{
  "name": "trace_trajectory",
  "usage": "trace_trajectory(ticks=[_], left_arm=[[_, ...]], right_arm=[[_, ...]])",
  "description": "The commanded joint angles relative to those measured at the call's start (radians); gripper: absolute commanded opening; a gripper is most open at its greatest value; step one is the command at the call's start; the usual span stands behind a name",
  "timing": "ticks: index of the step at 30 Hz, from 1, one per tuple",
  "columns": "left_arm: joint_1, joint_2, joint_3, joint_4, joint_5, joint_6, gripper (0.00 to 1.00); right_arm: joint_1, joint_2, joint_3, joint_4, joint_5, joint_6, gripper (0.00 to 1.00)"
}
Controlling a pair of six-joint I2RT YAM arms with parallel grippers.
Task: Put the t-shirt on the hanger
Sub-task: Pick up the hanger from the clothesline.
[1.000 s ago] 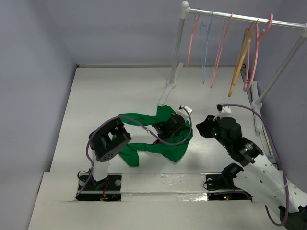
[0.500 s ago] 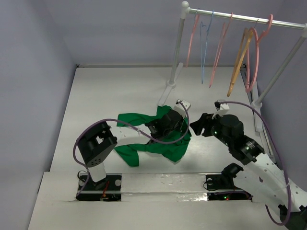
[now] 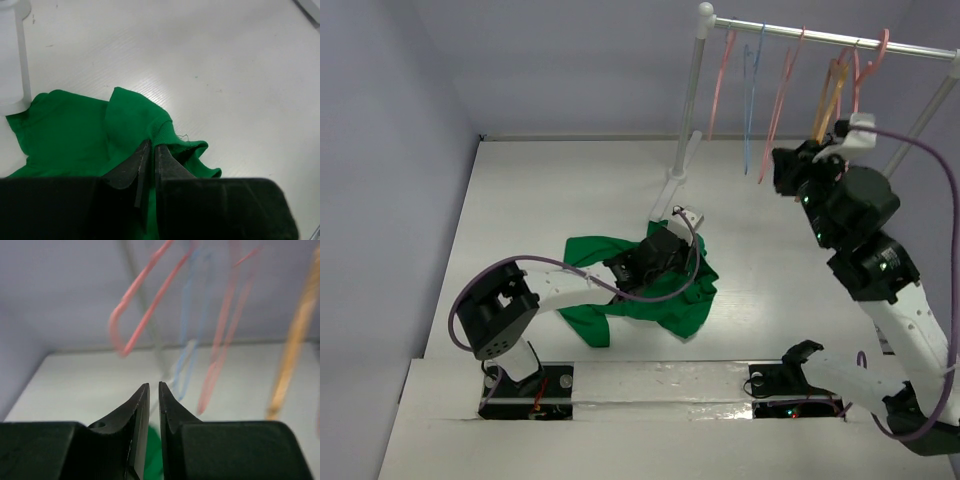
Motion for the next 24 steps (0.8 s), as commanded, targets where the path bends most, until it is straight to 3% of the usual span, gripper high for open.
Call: trace_trajectory(ticks=[1,3,7,8,11,17,24], left_arm=[[0.002,-0.084,-0.024,0.085,0.016,-0.008,0.0],[0.002,-0.101,-0.052,0.095,0.016,-0.008,0.0],[0.002,-0.126,-0.077,0.113,0.01,-0.011,0.0],[0.002,-0.123,-0.078,0.115,0.01,-0.011,0.0],[0.002,-0.112,-0.081,0.122,0.024,-0.012,0.0],[0.002,-0.108,-0.083,0.131,0.036,-0.019,0.0],[0.002,-0.1,-0.08,0.133,0.041,-0.019,0.0]], right_arm=[[-0.166,0.113,0.182,0.009,0.182,-0.156,0.21],[-0.328,0.2,0.25,-0.018,0.148,-0.133,0.26],[-0.483,0.283,0.323,-0.025,0.113,-0.107,0.44],[-0.502,0.298,0.356,-0.028,0.104,-0.103,0.53],[-0.579,0.376,0.422,-0.068,0.076,-0.122,0.62],[-0.689,0.513,0.539,-0.14,-0.083,-0.119,0.61],[-0.722,0.587,0.608,-0.212,-0.174,-0.08,0.54]])
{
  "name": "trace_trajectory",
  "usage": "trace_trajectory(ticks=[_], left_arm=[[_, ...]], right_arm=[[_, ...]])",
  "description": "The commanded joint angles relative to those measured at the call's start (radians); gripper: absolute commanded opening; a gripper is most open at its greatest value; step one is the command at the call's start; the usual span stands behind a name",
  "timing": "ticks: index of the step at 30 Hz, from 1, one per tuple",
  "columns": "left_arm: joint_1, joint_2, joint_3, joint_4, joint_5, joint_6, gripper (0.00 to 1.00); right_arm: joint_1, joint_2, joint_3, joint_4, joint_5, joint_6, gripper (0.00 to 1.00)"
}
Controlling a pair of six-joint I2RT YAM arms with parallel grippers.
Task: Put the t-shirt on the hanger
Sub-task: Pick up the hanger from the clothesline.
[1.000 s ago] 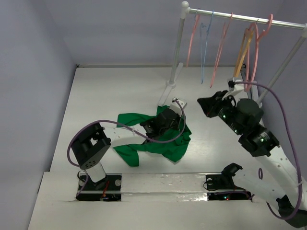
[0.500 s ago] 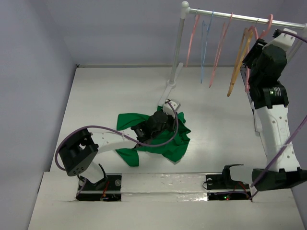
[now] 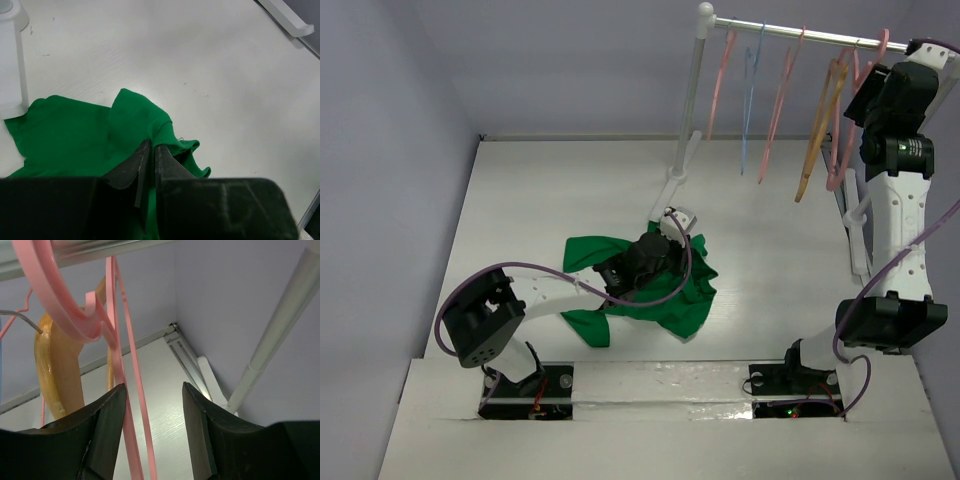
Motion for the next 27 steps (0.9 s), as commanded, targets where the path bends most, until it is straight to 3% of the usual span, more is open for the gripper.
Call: trace_trajectory(ticks=[1,13,22,23,27], left_arm=[[0.001,-0.007,0.001,0.062,0.012,-0.006,0.0],[0.001,-0.001,0.002,0.062,0.012,-0.005,0.0],[0.001,-0.001,0.001,0.065,0.013,-0.006,0.0],[0.001,-0.001,0.001,0.065,0.013,-0.006,0.0],[0.001,-0.004,0.001,0.065,0.016,-0.008,0.0]], right_arm=[[-0.009,0.003,0.055,-0.03,-0.082,0.01,0.54],[-0.009,-0.014,0.019,0.004,-0.157,0.032,0.51],[-0.009,0.028,0.05,-0.033,-0.136,0.036,0.36],[-0.009,0.029,0.042,-0.033,-0.134,0.041,0.29],[-0.009,0.04,0.054,-0.039,-0.132,0.047,0.18]])
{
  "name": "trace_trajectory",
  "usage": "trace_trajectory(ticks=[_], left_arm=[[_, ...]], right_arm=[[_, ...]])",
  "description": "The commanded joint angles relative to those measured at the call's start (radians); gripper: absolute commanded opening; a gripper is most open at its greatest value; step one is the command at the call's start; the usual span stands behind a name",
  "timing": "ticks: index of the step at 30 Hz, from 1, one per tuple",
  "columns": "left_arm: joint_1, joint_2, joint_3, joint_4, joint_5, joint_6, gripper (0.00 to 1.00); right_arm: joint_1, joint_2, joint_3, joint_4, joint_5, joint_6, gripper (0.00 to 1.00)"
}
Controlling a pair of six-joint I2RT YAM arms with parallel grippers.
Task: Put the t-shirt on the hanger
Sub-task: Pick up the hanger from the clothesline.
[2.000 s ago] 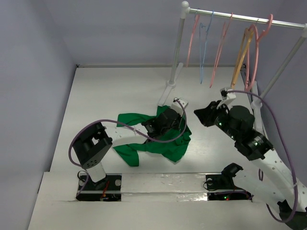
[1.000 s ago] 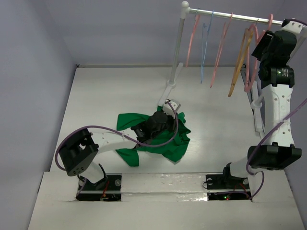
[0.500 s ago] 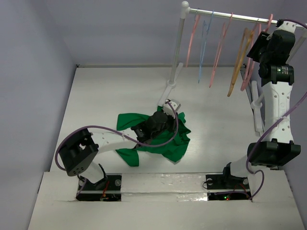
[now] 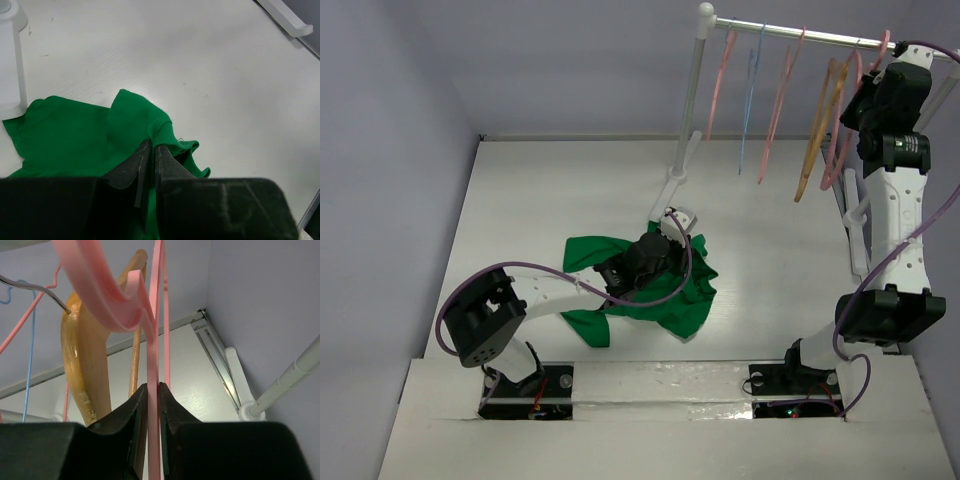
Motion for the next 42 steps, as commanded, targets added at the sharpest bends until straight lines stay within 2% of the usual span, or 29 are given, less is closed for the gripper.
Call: trace_trajectory(ticks=[1,5,6,12,16,20,27,37,42], left_arm=[[0.001,-0.012,-0.001,0.056,0.011,-0.006,0.0],[0.001,-0.021,-0.004,0.053,0.004,-0.003,0.0],[0.001,-0.022,-0.004,0.054,0.002,-0.003,0.0],[0.001,-0.041,-0.016,0.064,-0.003,0.0,0.0],[0.001,-0.047,-0.016,0.064,-0.003,-0.002,0.0],[0.001,-0.047,-0.016,0.064,-0.001,-0.002,0.0],[0.001,-0.042,-0.015,0.064,0.002,-0.002,0.0],[0.001,-0.056,-0.021,0.067,0.005,-0.006,0.0],[0.001,-0.047,-0.019,0.068,-0.001,-0.002,0.0]], right_arm=[[-0.004,0.017,0.052,-0.017,0.0,0.001,0.15],[-0.004,0.03,0.08,-0.029,0.01,-0.002,0.01],[-0.004,0.033,0.089,-0.032,0.01,-0.005,0.0],[-0.004,0.013,0.089,-0.02,0.025,-0.023,0.0],[-0.004,-0.045,0.046,0.098,0.006,-0.035,0.0],[-0.004,-0.065,0.066,0.11,0.046,-0.055,0.0],[-0.004,-0.136,-0.047,0.142,0.046,-0.054,0.0],[-0.004,-0.439,-0.47,0.17,0.03,0.104,0.0],[0.005,-0.603,-0.684,0.104,-0.118,0.205,0.0]])
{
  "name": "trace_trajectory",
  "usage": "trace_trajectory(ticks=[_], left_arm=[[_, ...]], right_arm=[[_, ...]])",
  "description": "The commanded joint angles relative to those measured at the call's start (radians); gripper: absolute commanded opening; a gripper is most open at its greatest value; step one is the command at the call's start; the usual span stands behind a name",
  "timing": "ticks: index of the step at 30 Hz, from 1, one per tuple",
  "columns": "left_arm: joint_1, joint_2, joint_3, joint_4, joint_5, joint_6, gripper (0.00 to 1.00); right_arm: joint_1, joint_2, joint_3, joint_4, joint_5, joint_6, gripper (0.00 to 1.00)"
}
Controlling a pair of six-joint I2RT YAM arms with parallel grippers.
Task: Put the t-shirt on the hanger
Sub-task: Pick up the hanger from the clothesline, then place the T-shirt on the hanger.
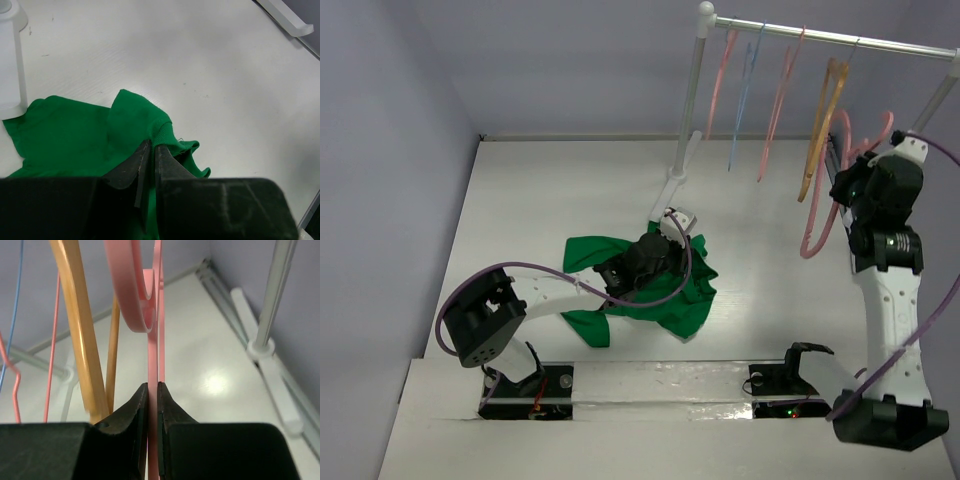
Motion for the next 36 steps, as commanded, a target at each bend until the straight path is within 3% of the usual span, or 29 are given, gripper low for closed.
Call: trace_trajectory(ticks=[1,7,11,20,36], left_arm=[[0.001,-0.036,-0.007,0.054,-0.003,-0.001,0.0],[0.01,-0.021,0.006,0.054,0.007,-0.011,0.0],[0.082,0.004,0.02,0.075,0.093,-0.082,0.0],[0.145,0.082,0.082,0.042,0.043,-0.096,0.0],[0.204,0.256,0.273,-0.003,-0.006,-0.091,0.0]], right_arm=[[0.016,-0.145,-0.136,-0.001,-0.124,0.113,0.0],[0.036,-0.334,-0.348,-0.095,-0.313,0.2,0.0],[0.061,-0.426,-0.489,-0.099,-0.467,0.248,0.0],[0.081,-0.575,-0.511,-0.216,-0.742,0.248,0.0],[0.133,-0.69,-0.484,-0.354,-0.752,0.21,0.0]])
